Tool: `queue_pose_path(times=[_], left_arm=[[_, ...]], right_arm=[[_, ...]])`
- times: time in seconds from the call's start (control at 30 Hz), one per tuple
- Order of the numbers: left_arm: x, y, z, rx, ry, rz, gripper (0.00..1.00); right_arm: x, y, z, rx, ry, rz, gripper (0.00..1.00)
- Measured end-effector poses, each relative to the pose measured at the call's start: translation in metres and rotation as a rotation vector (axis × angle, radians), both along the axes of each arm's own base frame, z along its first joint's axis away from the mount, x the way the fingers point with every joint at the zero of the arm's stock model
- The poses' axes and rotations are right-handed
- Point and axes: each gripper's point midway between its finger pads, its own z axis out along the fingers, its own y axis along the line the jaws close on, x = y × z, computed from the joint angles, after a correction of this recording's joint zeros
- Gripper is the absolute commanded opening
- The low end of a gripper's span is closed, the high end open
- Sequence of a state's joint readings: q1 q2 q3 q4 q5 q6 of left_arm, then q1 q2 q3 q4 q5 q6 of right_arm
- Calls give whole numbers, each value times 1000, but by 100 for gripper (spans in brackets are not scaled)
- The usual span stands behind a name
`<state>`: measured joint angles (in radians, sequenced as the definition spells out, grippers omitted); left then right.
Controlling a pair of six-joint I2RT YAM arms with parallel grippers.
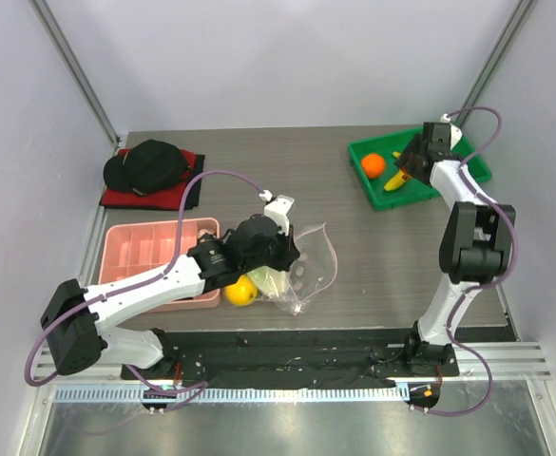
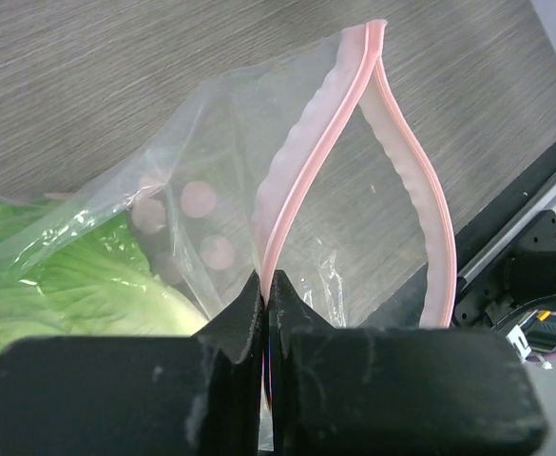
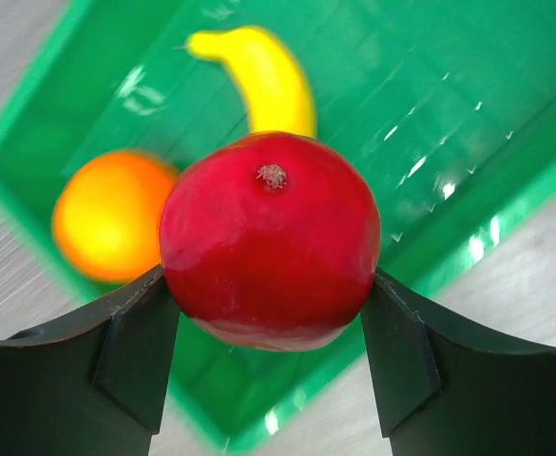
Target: Open the zip-top bag and remove the fake food
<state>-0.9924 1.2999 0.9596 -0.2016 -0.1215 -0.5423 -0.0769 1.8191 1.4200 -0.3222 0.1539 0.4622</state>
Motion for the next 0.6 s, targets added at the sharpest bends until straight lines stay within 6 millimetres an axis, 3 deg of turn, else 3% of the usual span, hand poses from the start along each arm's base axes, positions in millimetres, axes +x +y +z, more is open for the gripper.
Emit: queue_pose_path(times=[0.07,0.17,0.33,0.47,0.6], left_arm=[[-1,-1,2,-5,1,-8,0],[-2,-2,6,-8,0,-17,0],[1,-7,22,-27,-25,-25,0],[2,-7,25,-27,-31,-26,0],[4,-5,25,-22,-29,-20,0]], right_arm=[[14,-12,-17,-12,34,-15,84],[25,-19,-34,-30,76,-24,97],[34,-31,-39,-86,145,-53,99],[13,-31,-39,-116,201,-72,100],[-33,-18,-28,-140,243,-61,100]])
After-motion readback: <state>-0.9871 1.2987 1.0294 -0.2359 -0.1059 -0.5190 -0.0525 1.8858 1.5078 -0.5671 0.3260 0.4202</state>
